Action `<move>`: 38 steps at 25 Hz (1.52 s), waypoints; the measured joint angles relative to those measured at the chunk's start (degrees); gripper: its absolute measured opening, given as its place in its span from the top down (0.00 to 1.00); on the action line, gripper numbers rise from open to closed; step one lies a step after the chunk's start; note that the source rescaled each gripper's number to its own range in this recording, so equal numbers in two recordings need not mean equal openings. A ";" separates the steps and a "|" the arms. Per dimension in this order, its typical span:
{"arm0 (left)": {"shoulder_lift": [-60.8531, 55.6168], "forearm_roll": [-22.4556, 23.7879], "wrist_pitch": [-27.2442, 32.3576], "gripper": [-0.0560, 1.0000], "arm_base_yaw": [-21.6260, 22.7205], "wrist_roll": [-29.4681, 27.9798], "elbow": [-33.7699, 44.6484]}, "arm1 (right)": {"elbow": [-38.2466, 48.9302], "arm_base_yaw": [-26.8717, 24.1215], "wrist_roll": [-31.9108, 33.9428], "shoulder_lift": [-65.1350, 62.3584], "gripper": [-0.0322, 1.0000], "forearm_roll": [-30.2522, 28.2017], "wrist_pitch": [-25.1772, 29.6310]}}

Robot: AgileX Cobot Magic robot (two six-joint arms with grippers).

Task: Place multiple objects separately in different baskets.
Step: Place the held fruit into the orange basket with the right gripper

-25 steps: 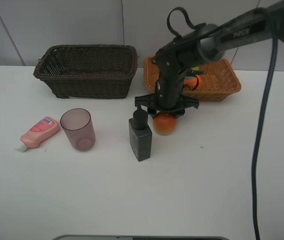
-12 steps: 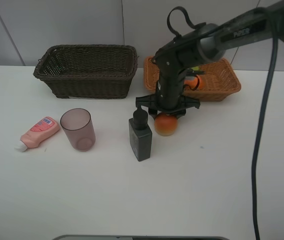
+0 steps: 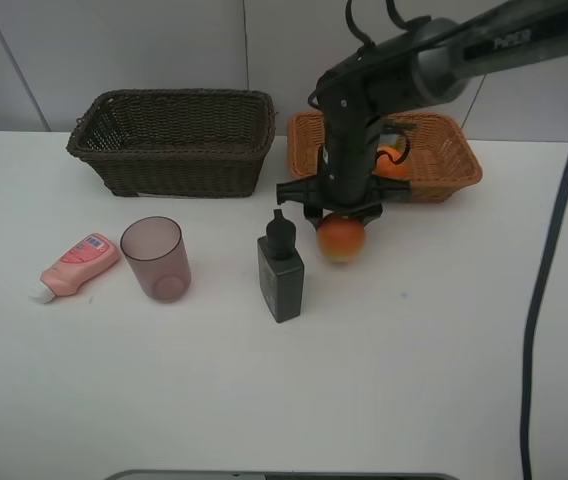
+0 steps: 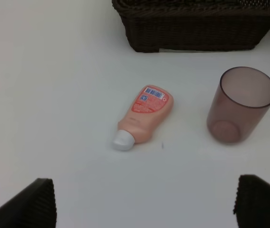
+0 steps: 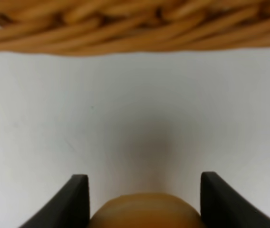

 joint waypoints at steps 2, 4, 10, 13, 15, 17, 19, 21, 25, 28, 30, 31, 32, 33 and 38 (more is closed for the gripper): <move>0.00 0.00 0.00 0.03 0.00 0.00 0.00 | 0.00 0.00 -1.01 -1.81 0.76 0.00 1.01; 0.00 0.00 0.00 0.03 0.00 0.00 0.00 | 0.00 0.00 -2.28 -3.60 0.76 0.00 2.04; 0.00 0.00 0.00 0.03 0.00 0.00 0.00 | 0.00 -0.48 -5.80 -8.71 0.76 0.07 3.04; 0.00 0.00 0.00 0.03 0.00 0.00 0.00 | -1.19 -1.87 -8.60 -9.66 0.76 0.11 4.26; 0.00 0.00 0.00 0.03 0.00 0.00 0.00 | -2.43 -2.96 -10.81 -9.68 0.76 0.01 5.34; 0.00 0.00 0.00 0.03 0.00 0.00 0.00 | -3.71 -4.08 -12.17 -9.68 0.76 0.01 5.84; 0.00 0.00 0.00 0.03 0.00 0.00 0.00 | -5.10 -5.17 -12.74 -9.68 0.76 0.01 5.76; 0.00 0.00 0.00 0.03 0.00 0.00 0.00 | -6.28 -6.33 -13.69 -9.68 0.76 0.07 4.99; 0.00 0.00 0.00 0.03 0.00 0.00 0.00 | -7.15 -8.33 -16.34 -9.68 0.76 0.02 -0.01; 0.00 0.00 0.00 0.03 0.00 0.00 0.00 | -7.15 -9.14 -16.98 -9.00 0.76 0.06 -6.23; 0.00 0.00 0.00 0.03 0.00 0.00 0.00 | -7.15 -9.33 -17.03 -8.13 0.76 0.01 -10.66; 0.00 0.00 0.00 0.03 0.00 0.00 0.00 | -7.15 -9.41 -17.03 -7.54 0.76 0.01 -13.00; 0.00 0.00 0.00 0.03 0.00 0.00 0.00 | -7.15 -9.41 -17.03 -6.80 0.76 -0.06 -15.27; 0.00 0.00 0.00 0.03 0.00 0.00 0.00 | -7.15 -9.53 -17.03 -6.04 0.76 -0.06 -17.11; 0.00 0.00 0.00 0.03 0.00 0.00 0.00 | -7.15 -10.45 -17.04 -2.73 0.76 -1.44 -28.06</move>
